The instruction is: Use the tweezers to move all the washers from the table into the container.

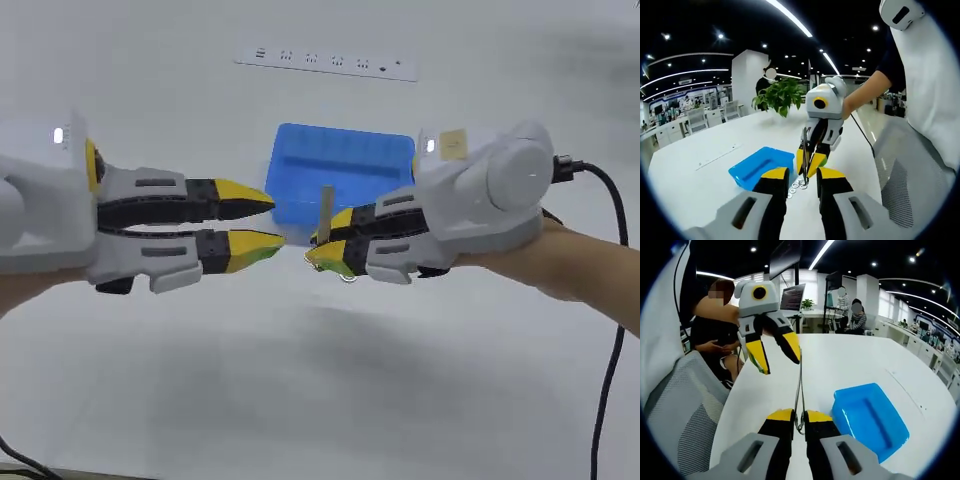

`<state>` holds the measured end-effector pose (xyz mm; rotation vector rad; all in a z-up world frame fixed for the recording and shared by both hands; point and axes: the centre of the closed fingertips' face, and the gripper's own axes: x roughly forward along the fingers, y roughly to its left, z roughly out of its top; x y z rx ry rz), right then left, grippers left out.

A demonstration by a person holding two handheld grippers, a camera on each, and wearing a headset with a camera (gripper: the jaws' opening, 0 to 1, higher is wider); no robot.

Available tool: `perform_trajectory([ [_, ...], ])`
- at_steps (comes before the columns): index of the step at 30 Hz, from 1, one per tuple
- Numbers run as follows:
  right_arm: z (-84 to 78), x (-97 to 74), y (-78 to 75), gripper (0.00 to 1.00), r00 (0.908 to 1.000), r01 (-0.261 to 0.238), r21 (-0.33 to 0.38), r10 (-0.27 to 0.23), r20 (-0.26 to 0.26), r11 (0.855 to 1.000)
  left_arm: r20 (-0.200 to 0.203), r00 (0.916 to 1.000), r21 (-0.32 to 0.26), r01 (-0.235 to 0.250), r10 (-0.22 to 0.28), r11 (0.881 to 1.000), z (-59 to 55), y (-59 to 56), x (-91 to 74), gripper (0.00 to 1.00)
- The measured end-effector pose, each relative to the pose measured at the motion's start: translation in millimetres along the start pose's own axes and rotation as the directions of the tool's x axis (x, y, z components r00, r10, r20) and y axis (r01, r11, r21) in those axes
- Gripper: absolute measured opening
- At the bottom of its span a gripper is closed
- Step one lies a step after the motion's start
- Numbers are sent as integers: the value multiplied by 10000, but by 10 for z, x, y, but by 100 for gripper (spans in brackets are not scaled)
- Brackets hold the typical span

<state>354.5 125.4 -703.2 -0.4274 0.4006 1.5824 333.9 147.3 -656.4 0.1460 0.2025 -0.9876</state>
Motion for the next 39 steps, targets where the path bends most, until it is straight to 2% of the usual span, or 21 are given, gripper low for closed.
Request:
perform_trajectory([
  [3, 74, -107, -65, 9, 9997, 203, -71, -202, 123, 9998, 161, 9994, -222, -309, 312, 9993, 12, 3, -64, 34],
  [7, 180, -260, -241, 9, 9973, 634, -68, -631, 375, 9980, 298, 9977, -568, -585, 603, 9967, -10, -24, -146, 42],
  [8, 202, -291, -304, 9, 9961, 772, -74, -768, 428, 9970, 290, 9974, -681, -638, 659, 9956, -30, -30, -159, 47],
  [11, 230, -321, -446, 9, 9940, 972, -83, -966, 510, 9952, 201, 9965, -755, -794, 811, 9940, -78, -34, -177, 57],
  [14, 259, -315, -606, 9, 9898, 1285, -22, -1281, 624, 9917, 268, 9954, -1144, -879, 915, 9895, -83, -35, -173, 68],
  [15, 277, -304, -665, 9, 9882, 1368, -53, -1361, 699, 9906, 199, 9952, -1307, -927, 961, 9871, -98, -30, -171, 73],
  [18, 290, -244, -824, 9, 9848, 1574, -261, -1549, 784, 9872, 278, 9927, -1321, -1129, 1176, 9848, -97, -1, -163, 81],
  [20, 239, -171, -945, 9, 9843, 1621, -324, -1593, 754, 9862, 415, 9908, -1471, -1217, 1291, 9816, -86, 16, -161, 82],
  [22, 152, -82, -1048, 9, 9849, 1584, -201, -1566, 737, 9872, 756, 9863, -1654, -1326, 1466, 9773, -42, 42, -163, 84],
  [23, 109, -42, -1085, 9, 9855, 1554, -165, -1539, 710, 9877, 1046, 9830, -2007, -1278, 1510, 9713, 2, 47, -167, 86],
  [27, -125, 159, -1213, 9, 9892, 1410, 28, -1410, 398, 9900, 938, 9792, -1933, -1594, 1799, 9681, -21, 103, -223, 88],
  [31, -283, 299, -1278, 9, 9910, 1330, 50, -1331, 131, 9911, 1288, 9690, -2311, -1774, 2108, 9566, -7, 156, -302, 89],
  [33, -351, 358, -1278, 9, 9927, 1208, 100, -1208, 29, 9926, 1176, 9667, -2528, -1924, 2275, 9482, -55, 194, -320, 90],
  [39, -416, 420, -1285, 9, 9926, 1211, 203, -1213, 86, 9924, 818, 9687, -2702, -2047, 2343, 9408, -146, 192, -306, 89],
])
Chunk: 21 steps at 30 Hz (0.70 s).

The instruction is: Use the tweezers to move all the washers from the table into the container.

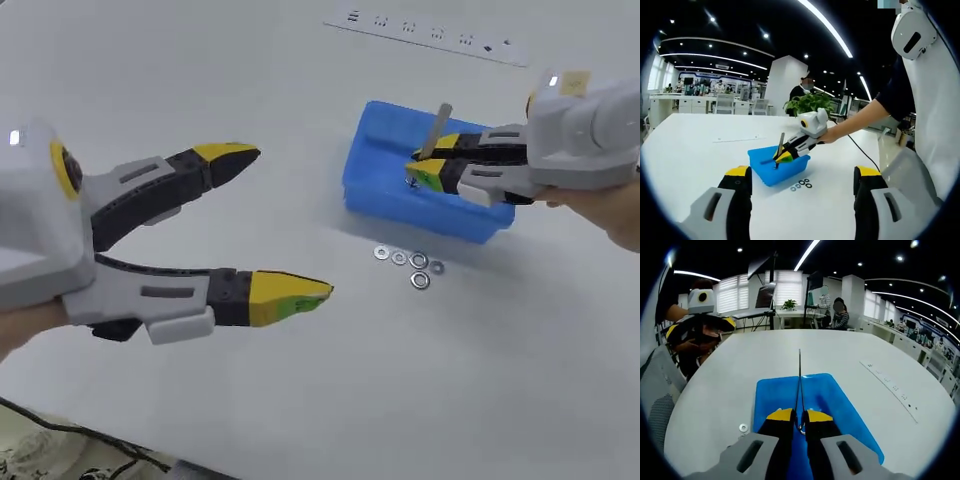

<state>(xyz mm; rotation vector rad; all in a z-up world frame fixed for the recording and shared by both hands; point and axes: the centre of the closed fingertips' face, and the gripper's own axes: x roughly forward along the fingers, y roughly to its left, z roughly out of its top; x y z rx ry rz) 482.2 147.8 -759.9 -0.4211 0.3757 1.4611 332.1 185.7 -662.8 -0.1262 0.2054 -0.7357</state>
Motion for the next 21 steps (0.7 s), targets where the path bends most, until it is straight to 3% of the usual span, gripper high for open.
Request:
perform_trajectory([
  [11, -21, -40, -11, 10, 10000, 11, -25, -11, 60, 10000, -153, 9999, 56, 21, -20, 10000, 3, -49, 87, 89],
  [18, 89, -136, -46, 10, 9989, 193, 72, -195, 414, 9998, -225, 9995, 191, 233, -229, 9995, 55, -37, 198, 88],
  [21, 110, -165, -64, 10, 9988, 232, 84, -236, 431, 9997, -82, 9994, 251, 346, -344, 9991, 120, -30, 258, 87],
])
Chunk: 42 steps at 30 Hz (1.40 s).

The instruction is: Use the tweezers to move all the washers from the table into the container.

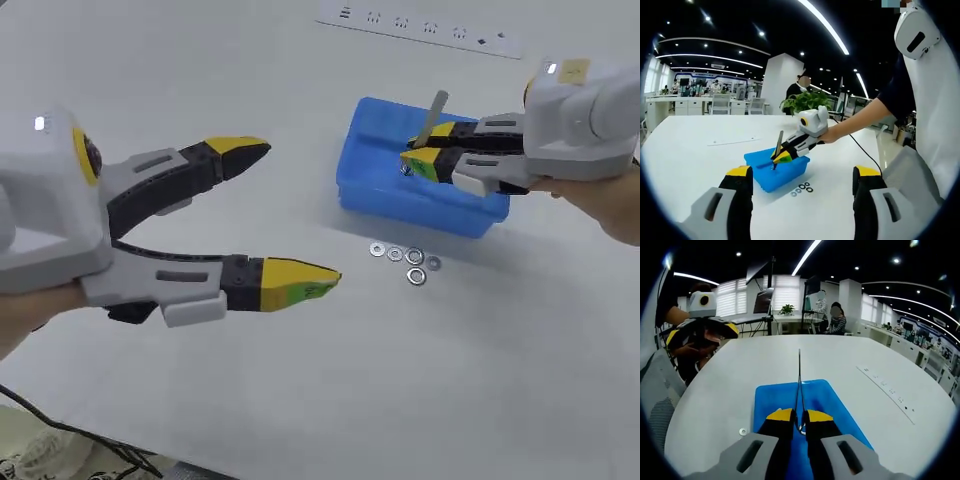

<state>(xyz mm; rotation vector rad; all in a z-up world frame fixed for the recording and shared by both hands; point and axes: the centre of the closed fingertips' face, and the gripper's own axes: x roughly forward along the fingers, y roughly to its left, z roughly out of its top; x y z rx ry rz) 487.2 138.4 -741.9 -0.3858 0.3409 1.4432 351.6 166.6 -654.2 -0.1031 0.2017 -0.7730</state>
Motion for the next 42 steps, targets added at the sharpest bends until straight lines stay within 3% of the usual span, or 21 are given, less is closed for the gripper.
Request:
perform_trajectory([
  [4, -49, 3, -11, 10, 9998, 70, 23, -70, -167, 10000, -76, 9999, 173, 119, -118, 9998, 24, -8, 57, 87],
  [9, -77, 10, 19, 9, 9997, 5, 27, -5, -248, 10000, 23, 10000, 173, 96, -97, 9998, 50, -22, 12, 87],
  [15, -68, 9, 68, 8, 9994, -110, 55, 112, -329, 9999, 106, 9999, 126, -46, 45, 9999, 54, 61, -25, 87],
  [21, -4, 1, 142, 7, 9984, -292, -319, 276, -498, 9991, 348, 9994, 40, -23, 21, 10000, 98, 266, 216, 84],
  [24, 36, -1, 173, 8, 9983, -341, -489, 317, -490, 9982, 705, 9975, 89, -9, 3, 10000, 170, 368, 375, 83],
  [26, 43, 1, 191, 8, 9978, -359, -732, 317, -576, 9967, 839, 9964, -5, 102, -102, 9999, 211, 423, 511, 78],
  [29, 55, -10, 210, 8, 9975, -402, -830, 352, -605, 9957, 901, 9945, 235, 511, -530, 9984, 262, 411, 699, 63],
  [31, 58, -26, 237, 8, 9968, -499, -927, 438, -663, 9944, 710, 9915, 991, 1021, -1094, 9898, 263, 338, 807, 54],
  [33, 56, -42, 268, 8, 9959, -604, -1033, 529, -733, 9928, 393, 9879, 903, 1459, -1499, 9852, 219, 284, 910, 52],
  [35, 54, -56, 296, 8, 9951, -702, -1177, 612, -782, 9906, 204, 9845, 1236, 1706, -1744, 9776, 209, 258, 973, 49],
  [39, 53, -71, 325, 8, 9938, -834, -1369, 723, -845, 9871, -58, 9763, 1367, 2153, -2166, 9669, 207, 224, 1034, 34],
  [42, 33, -76, 350, 8, 9911, -1030, -1605, 877, -997, 9816, -201, 9687, 1331, 2479, -2475, 9596, 216, 206, 1057, 34],
])
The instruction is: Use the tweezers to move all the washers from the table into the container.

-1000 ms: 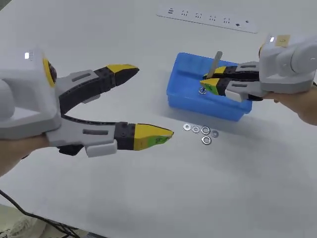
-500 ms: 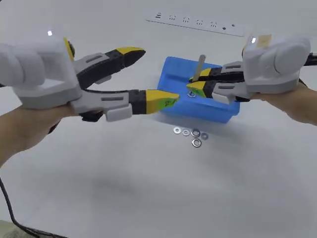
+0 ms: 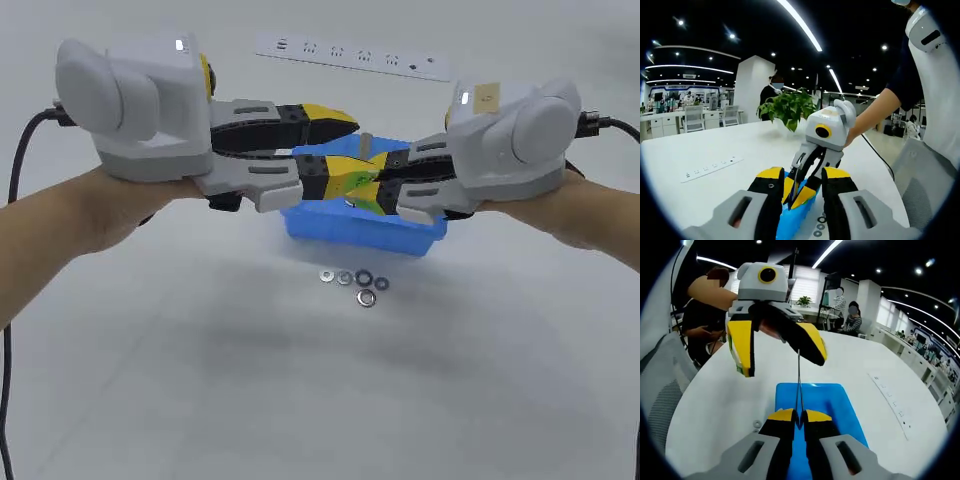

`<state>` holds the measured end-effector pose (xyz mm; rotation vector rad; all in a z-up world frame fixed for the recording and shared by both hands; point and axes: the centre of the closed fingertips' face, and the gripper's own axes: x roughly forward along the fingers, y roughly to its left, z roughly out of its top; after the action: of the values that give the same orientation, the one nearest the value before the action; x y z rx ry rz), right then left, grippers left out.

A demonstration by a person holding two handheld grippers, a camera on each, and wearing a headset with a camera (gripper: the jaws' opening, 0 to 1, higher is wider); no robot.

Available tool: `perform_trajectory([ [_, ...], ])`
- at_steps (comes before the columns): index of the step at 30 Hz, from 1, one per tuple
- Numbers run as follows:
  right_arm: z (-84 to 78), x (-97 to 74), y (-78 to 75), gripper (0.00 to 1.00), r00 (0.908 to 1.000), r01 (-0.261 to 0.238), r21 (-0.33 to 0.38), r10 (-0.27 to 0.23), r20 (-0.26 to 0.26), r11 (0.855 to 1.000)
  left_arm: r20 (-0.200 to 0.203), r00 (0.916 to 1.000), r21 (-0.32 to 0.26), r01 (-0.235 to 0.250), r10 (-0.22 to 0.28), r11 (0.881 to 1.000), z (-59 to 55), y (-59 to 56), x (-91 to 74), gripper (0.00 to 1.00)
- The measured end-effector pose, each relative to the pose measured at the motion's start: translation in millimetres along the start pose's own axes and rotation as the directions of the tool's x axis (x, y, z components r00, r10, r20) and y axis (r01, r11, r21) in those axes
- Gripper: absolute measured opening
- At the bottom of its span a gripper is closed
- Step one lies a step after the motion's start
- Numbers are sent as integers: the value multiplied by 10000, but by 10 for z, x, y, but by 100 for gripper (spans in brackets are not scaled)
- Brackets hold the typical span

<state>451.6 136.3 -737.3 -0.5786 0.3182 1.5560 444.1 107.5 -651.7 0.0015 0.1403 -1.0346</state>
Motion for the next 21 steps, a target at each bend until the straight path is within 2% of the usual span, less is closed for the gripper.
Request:
perform_trajectory([
  [4, 12, 1, 22, 8, 9999, -132, -77, 132, 6, 9999, -386, 9985, 283, 398, -387, 9988, -31, -20, 19, 23],
  [6, 26, 0, 26, 8, 9999, -151, -141, 151, 16, 9998, -614, 9958, 178, 684, -672, 9975, -49, -61, 31, 20],
  [8, 43, -1, 34, 8, 9998, -202, -183, 203, 57, 9996, -736, 9945, 461, 780, -745, 9959, -45, -79, 43, 18],
  [12, 53, -1, 64, 8, 9994, -339, -401, 339, 10, 9986, -956, 9914, 616, 956, -894, 9935, -64, -84, 46, 13],
  [14, 44, 1, 83, 8, 9992, -407, -501, 404, -69, 9979, -1317, 9864, 798, 1095, -984, 9908, -109, -76, 38, 10],
  [16, 41, 4, 105, 8, 9988, -484, -561, 478, -113, 9973, -1445, 9841, 1025, 1188, -1033, 9876, -110, -66, 33, 8],
  [18, 53, 1, 106, 8, 9988, -484, -672, 478, -93, 9966, -1657, 9778, 1082, 1470, -1280, 9832, -105, -111, 23, 7],
  [19, 58, 2, 107, 8, 9988, -487, -667, 483, -82, 9966, -1769, 9777, 1658, 1428, -1130, 9758, -94, -81, 17, 7],
  [20, 61, 1, 106, 8, 9988, -479, -657, 475, -73, 9967, -1784, 9779, 1820, 1418, -1092, 9730, -86, -75, 16, 6],
  [21, 78, -5, 99, 8, 9990, -446, -672, 445, -26, 9967, -1802, 9761, 1597, 1508, -1213, 9756, -72, -111, 15, 6],
])
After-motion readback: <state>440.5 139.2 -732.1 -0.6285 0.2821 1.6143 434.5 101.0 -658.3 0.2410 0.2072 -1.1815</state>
